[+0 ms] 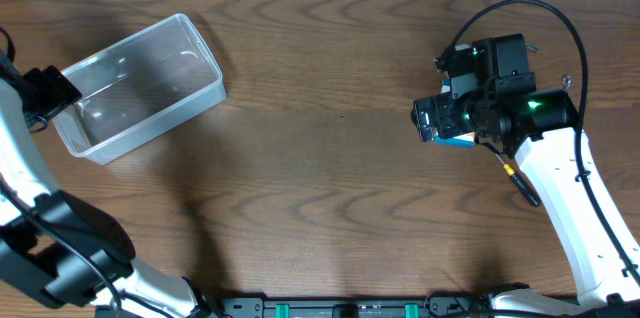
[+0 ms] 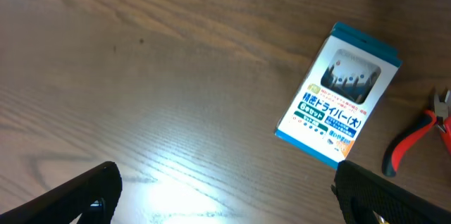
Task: Pack container
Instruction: 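Reach the left gripper to the clear container's left rim and grasp it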
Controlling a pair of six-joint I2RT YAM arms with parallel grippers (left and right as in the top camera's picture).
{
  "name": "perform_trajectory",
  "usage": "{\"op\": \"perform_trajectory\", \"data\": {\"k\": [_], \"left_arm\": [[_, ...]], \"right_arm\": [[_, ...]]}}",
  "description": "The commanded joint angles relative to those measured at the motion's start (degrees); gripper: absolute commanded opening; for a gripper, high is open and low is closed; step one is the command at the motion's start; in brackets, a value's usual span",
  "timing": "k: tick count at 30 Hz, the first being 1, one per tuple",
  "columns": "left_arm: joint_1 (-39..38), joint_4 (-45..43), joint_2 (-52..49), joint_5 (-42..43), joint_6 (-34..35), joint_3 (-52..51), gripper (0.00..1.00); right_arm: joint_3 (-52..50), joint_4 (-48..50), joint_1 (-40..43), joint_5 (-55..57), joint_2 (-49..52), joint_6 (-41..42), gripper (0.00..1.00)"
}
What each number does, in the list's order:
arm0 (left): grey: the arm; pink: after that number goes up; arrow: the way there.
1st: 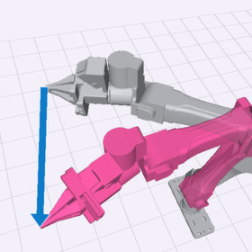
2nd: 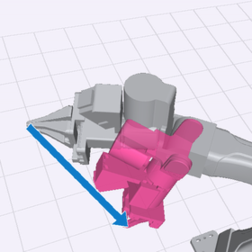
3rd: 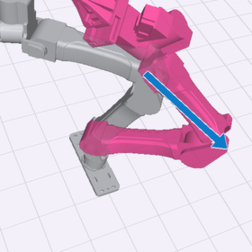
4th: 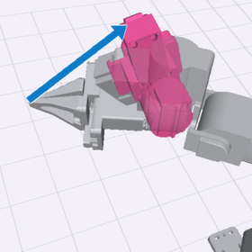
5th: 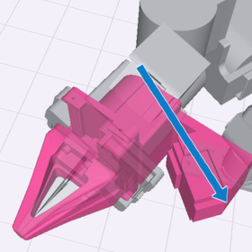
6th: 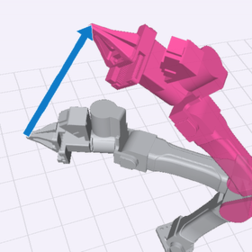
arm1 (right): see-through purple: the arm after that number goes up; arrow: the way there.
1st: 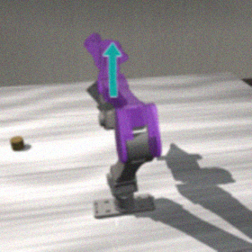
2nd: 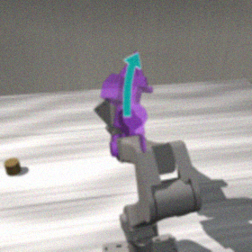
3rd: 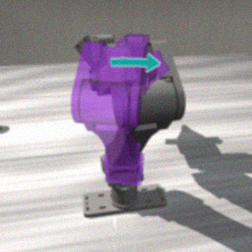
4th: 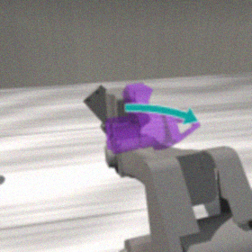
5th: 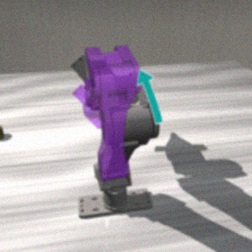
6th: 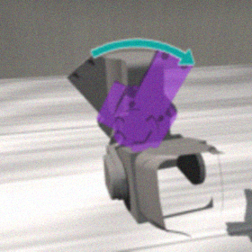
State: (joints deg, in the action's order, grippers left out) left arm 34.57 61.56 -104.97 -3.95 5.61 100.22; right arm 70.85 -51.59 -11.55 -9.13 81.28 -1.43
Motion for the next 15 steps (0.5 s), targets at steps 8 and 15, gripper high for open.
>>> {"op": "perform_trajectory", "data": {"k": [8, 15], "left_arm": [[0.1, -4.7, -10.9, -2.7, -7.3, 0.5, 0.98], [0.1, -9.4, -16.9, 1.7, -7.3, 0.5, 0.98]], "right_arm": [[0.9, -1.0, -0.4, 0.3, 0.0, -2.3, 0.99], [0.9, -1.7, -0.4, 0.3, 0.0, -2.3, 0.99]]}}
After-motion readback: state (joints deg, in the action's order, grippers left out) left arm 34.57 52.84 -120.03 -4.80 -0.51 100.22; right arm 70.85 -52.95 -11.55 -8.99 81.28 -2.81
